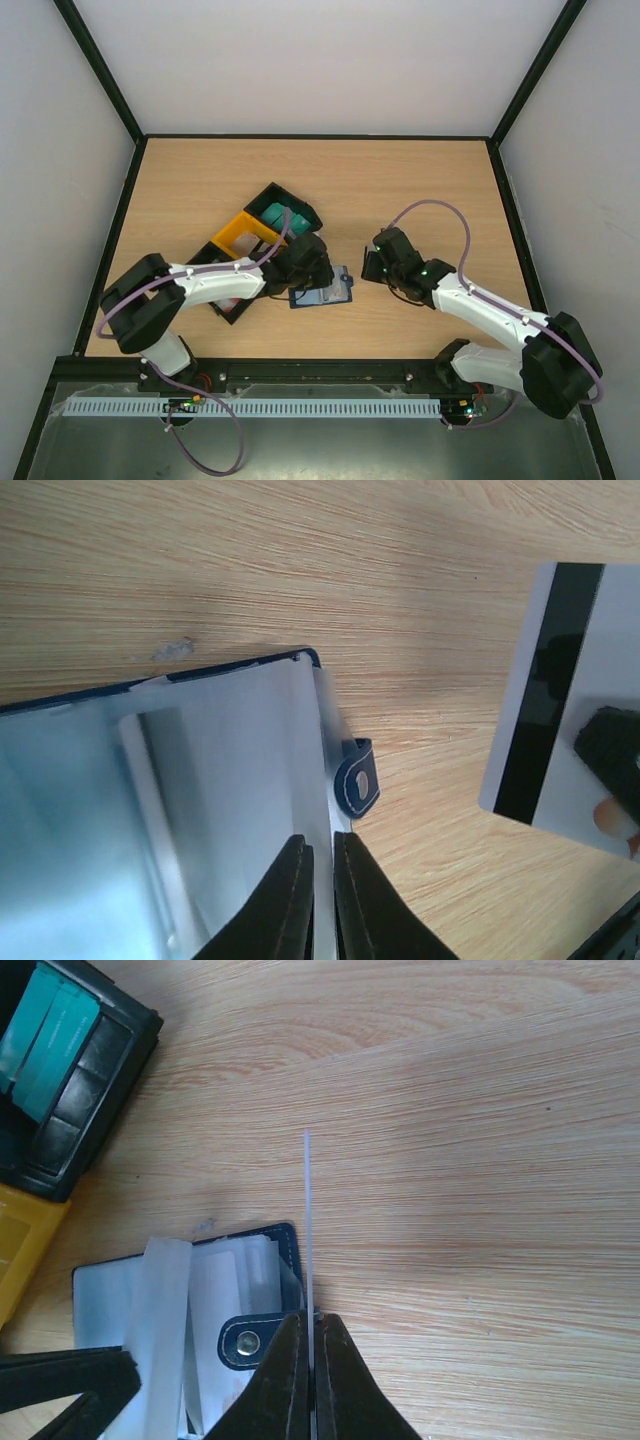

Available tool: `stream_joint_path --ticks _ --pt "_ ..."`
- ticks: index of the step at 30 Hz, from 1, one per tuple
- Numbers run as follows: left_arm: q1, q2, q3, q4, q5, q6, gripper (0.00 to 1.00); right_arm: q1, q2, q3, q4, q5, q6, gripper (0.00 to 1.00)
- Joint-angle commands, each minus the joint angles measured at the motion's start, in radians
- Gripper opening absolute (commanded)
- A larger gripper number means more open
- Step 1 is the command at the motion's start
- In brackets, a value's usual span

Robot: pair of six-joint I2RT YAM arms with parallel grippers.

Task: Put the credit cards into the card holder
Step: Turn over the card slot in the card holder, then insert the credit card into the card holder.

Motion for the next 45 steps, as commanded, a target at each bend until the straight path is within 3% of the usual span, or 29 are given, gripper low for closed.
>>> stream_joint_path --ticks 1,6,16,24,27,30,37,45 --pt "-0.015 0.053 0.031 0.079 0.055 0.01 0.15 -0.001 -0.031 -0.018 -0.033 0.071 0.017 0.02" --pt "-0.018 0.088 0.018 0.155 0.092 0.013 0.32 -0.001 -0.047 -0.016 -0.044 0.091 0.018 0.02" --pt "-0.014 0.084 0.013 0.201 0.137 0.053 0.51 -0.001 -0.065 0.006 -0.046 0.067 -0.002 0.02" --pt "0.018 -0.045 -0.03 0.125 0.021 0.053 0.61 -0.001 -0.109 0.011 0.078 -0.144 -0.019 0.02" --pt "0.027 -0.103 -0.075 0.066 -0.046 0.028 0.6 -0.001 -0.103 -0.043 0.251 -0.344 0.087 0.02" --pt "0.035 -0.148 -0.146 0.036 -0.094 -0.01 0.52 0.0 -0.061 -0.095 0.386 -0.434 0.161 0.02" --pt "0.036 -0.167 -0.267 0.077 0.01 0.012 0.31 0.005 0.051 -0.116 0.408 -0.45 0.158 0.02" --pt "0.035 -0.134 -0.311 0.084 0.008 0.065 0.27 0.008 0.192 -0.143 0.433 -0.428 0.157 0.02"
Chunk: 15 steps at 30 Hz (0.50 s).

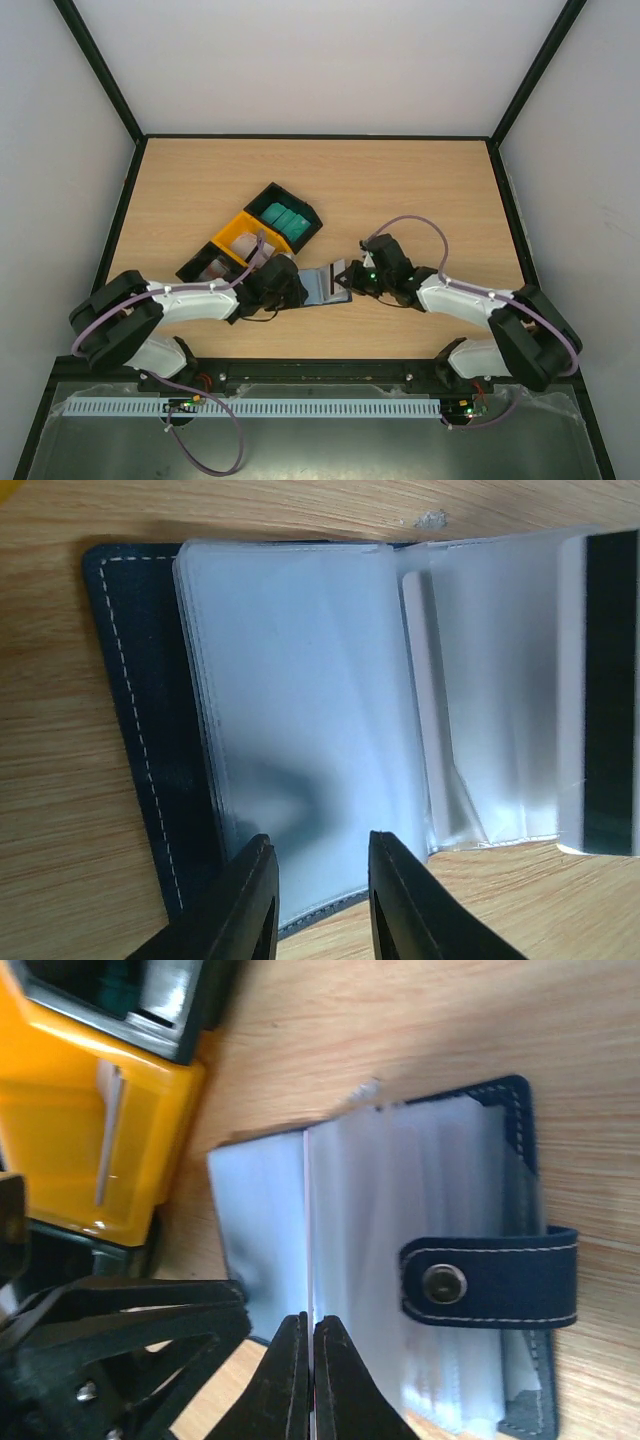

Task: Put the credit cards into the card holder
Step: Insert the credit card into the card holder.

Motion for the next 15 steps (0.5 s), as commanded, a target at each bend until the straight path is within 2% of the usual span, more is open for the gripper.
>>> stream_joint_path --ticks 1,10,13,15 --pt "0.003 0.023 -0.002 -0.004 0.012 0.06 0.27 0.006 0.071 -0.027 0.074 -0.013 -0.003 0.02" --pt "0.002 0.004 0.001 -0.14 -0.1 0.094 0.14 0.022 0.199 -0.022 0.274 -0.044 0.035 0.02" --pt "0.003 -0.03 0.008 -0.167 -0.118 0.111 0.13 0.033 0.23 -0.02 0.312 -0.043 0.045 0.02" --pt "0.003 -0.059 0.01 -0.186 -0.14 0.12 0.17 0.045 0.243 -0.026 0.342 -0.038 0.049 0.02"
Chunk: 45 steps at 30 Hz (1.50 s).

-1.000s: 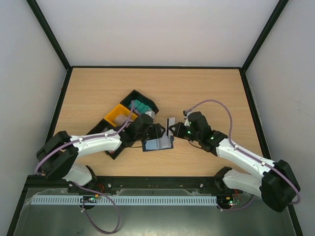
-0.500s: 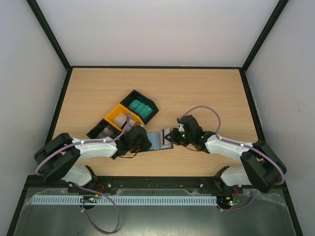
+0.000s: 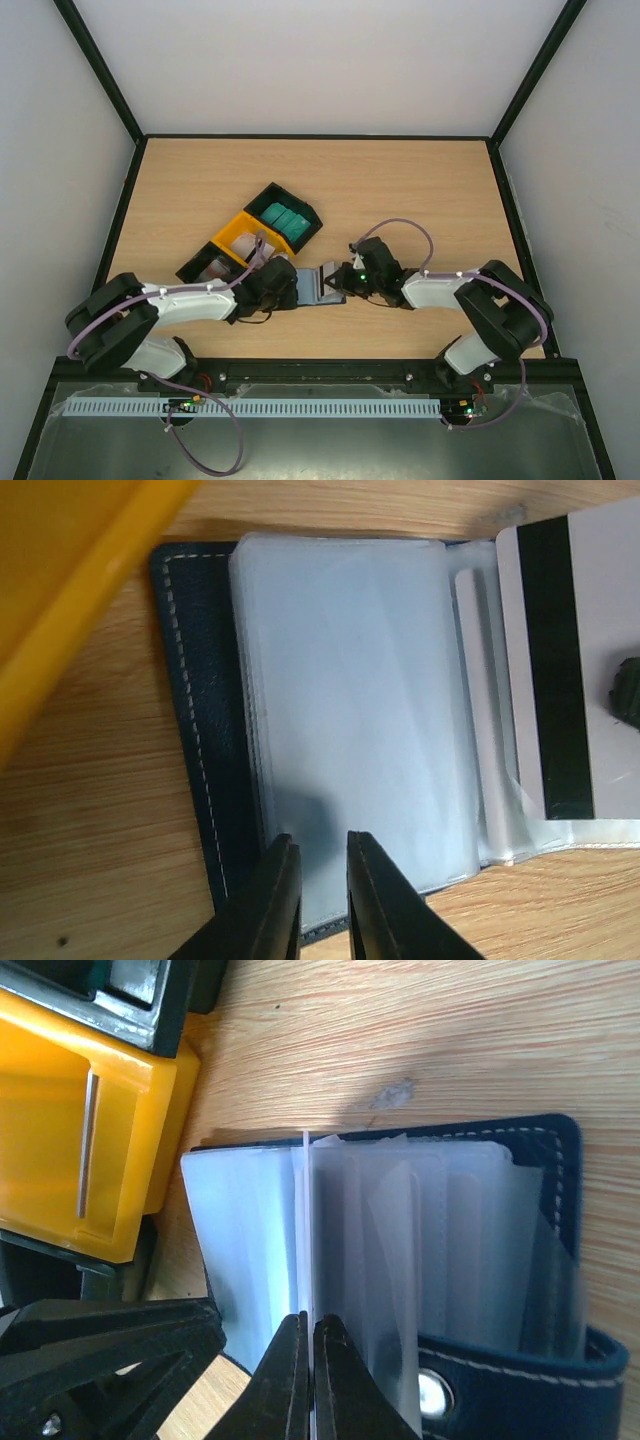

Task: Put the credit cards into the card holder
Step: Insert the credit card into the card holder.

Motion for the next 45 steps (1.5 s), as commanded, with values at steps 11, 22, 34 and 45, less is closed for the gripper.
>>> stream_joint_path --ticks 11,22,34,45 --pt "0.001 -0.035 -0.004 -0.089 -0.132 0.035 0.41 0.074 0.079 -0.063 0.267 0.018 0.074 0.02" --pt "-0.035 0.032 0.007 -0.107 -0.191 -0.038 0.22 0.084 -0.117 -0.024 0.039 0.23 0.045 0.02" --pt "-0.085 0.089 -0.006 -0.065 -0.21 -0.127 0.2 0.127 -0.04 0.06 -0.03 0.249 0.016 0.02" --pt "-0.118 0.093 -0.006 -0.088 -0.188 -0.188 0.2 0.127 0.001 -0.046 0.06 0.243 0.027 0.02"
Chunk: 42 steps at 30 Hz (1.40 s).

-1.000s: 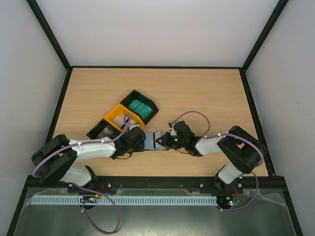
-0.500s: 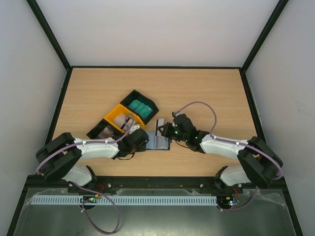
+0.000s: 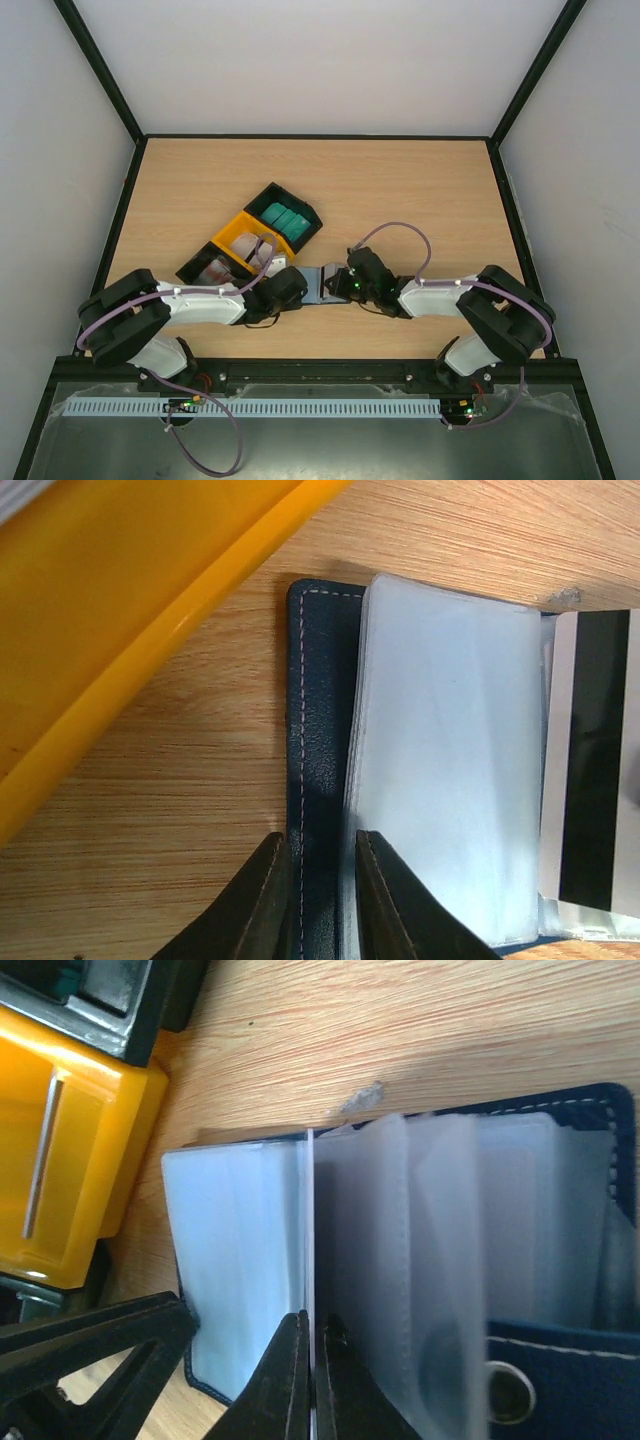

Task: Put the credit cards into the card holder
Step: Insert the credit card into the card holder.

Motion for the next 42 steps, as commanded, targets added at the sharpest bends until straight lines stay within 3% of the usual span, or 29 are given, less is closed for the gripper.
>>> stream_joint_path --ticks 1,15,32,42 --pt "-0.016 0.037 -0.022 -0.087 0.065 -0.034 0.21 0.005 0.018 -0.038 0.078 -0.011 -0.004 0.02" --pt "-0.032 -0.008 -0.032 -0.107 0.057 -0.086 0.22 0.005 -0.144 -0.093 0.117 -0.026 -0.017 0.02" --pt "-0.067 0.034 -0.035 -0.105 0.039 -0.095 0.19 0.006 0.068 -0.122 0.29 -0.127 0.038 0.02" --pt "-0.067 0.041 -0.024 -0.102 0.035 -0.081 0.19 0.005 0.13 -0.099 0.231 -0.115 0.018 0.02"
